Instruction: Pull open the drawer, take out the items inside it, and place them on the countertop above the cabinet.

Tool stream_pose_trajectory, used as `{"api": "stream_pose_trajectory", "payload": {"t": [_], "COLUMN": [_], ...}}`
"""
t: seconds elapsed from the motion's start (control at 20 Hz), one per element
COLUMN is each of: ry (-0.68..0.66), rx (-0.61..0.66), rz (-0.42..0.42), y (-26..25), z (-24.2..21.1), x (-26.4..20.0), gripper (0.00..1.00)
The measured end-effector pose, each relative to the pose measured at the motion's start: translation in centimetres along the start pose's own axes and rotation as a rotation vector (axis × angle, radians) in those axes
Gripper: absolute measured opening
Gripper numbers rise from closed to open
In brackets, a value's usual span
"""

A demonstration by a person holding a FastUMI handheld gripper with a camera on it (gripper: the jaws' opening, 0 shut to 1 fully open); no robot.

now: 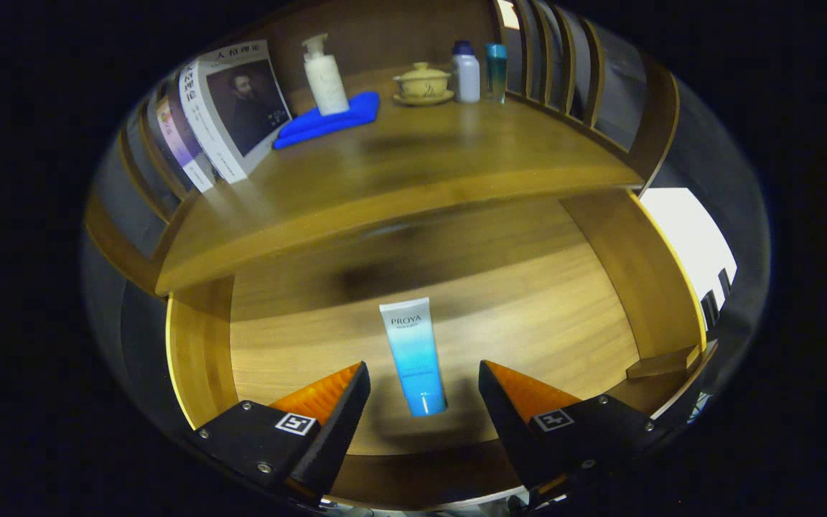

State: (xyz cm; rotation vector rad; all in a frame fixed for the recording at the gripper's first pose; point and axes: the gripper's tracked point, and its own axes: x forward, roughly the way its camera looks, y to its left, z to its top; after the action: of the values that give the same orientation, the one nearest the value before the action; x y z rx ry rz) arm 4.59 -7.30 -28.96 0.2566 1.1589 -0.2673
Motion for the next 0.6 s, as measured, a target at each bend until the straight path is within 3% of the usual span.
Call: {"api": "stream_pose_trajectory", "payload": {"t": [0.25,0.6], "ry": [0.119,0.177], "rx": [-0.087,-0.122], "rz": [-0.034,-0.059], "y": [0.9,0.9], "z": [-2.2,-3.4], "x": [2.2,3.9], "gripper": [0.91,0.82]}}
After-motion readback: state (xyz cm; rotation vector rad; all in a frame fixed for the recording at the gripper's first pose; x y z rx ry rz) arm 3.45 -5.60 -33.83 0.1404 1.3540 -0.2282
